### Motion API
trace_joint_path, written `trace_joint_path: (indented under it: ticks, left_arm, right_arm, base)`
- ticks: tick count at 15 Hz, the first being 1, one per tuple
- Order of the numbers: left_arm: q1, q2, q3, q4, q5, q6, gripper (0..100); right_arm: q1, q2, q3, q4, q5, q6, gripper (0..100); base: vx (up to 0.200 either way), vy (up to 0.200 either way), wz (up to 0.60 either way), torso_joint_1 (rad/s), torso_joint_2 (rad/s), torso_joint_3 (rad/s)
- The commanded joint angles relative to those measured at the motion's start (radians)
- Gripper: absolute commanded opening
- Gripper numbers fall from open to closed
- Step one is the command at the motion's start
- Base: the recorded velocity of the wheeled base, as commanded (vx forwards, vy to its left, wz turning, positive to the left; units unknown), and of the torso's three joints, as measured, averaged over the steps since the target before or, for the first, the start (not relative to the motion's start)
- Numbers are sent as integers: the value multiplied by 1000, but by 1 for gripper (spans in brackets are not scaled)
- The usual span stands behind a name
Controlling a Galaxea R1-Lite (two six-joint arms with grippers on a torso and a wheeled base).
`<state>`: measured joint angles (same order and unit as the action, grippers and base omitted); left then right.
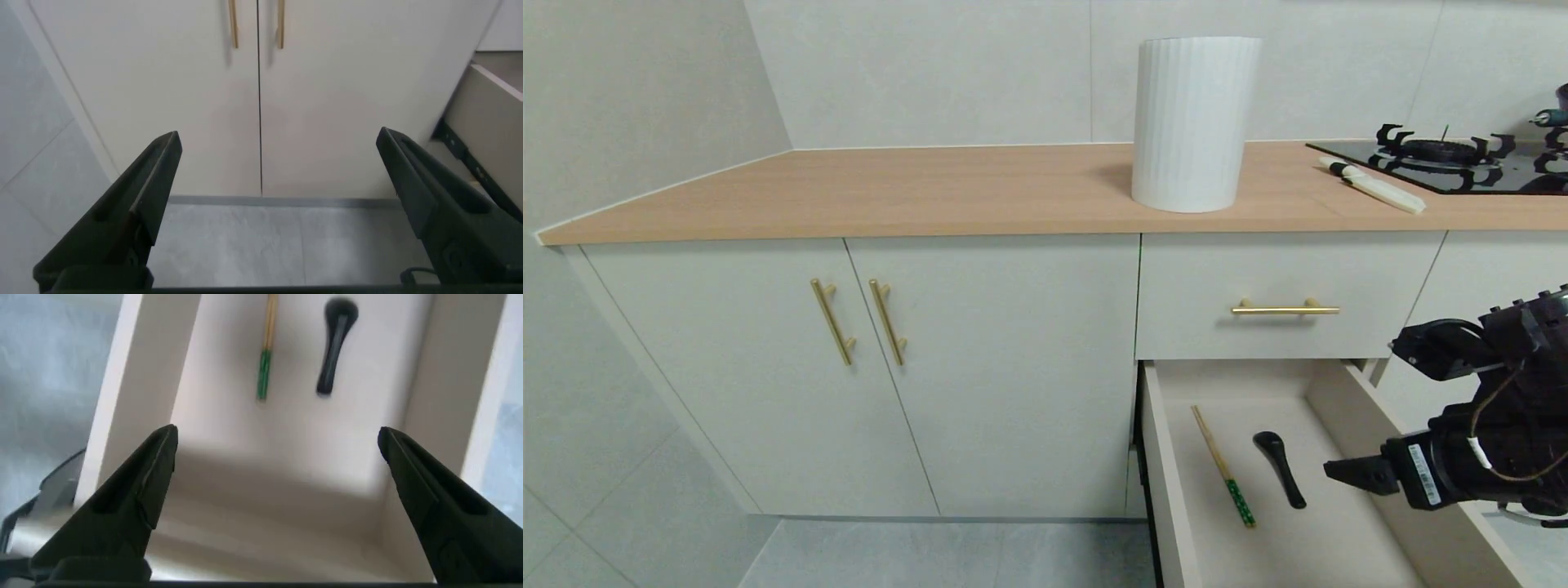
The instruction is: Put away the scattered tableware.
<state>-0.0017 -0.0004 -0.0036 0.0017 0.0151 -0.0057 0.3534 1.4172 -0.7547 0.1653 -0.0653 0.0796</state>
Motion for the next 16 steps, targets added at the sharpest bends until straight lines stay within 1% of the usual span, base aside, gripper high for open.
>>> trace_joint_path:
  ticks: [1,4,6,7,8,9,10,14,16]
  left_arm:
    - [0,0,2,0,0,0,100]
    - [0,0,2,0,0,0,100]
    - [0,0,1,0,0,0,100]
    - [0,0,1,0,0,0,100]
    - [0,0,2,0,0,0,100]
    - [0,0,1,0,0,0,100]
    - [0,0,2,0,0,0,100]
    - [0,0,2,0,0,0,100]
    - [0,0,2,0,0,0,100]
  right_arm:
    - [9,-14,1,33,10,-18,100]
    - [22,-14,3,168,59,-106,100]
    - [22,-11,3,284,144,-215,100]
    - [22,-9,3,292,148,-222,100]
    - [22,25,5,361,191,-304,100]
    - [24,51,5,384,197,-334,100]
    - [39,92,8,390,197,-342,100]
    - [42,236,-2,382,187,-334,100]
    - [41,269,-29,382,183,-284,100]
  base:
    - [-200,0,0,-2,2,2]
    - [0,0,0,0,0,0]
    - [0,0,0,0,0,0]
    - [0,0,0,0,0,0]
    - [0,0,0,0,0,0]
    - [0,0,0,0,0,0]
    - [0,0,0,0,0,0]
    - [0,0,0,0,0,0]
    - [0,0,0,0,0,0]
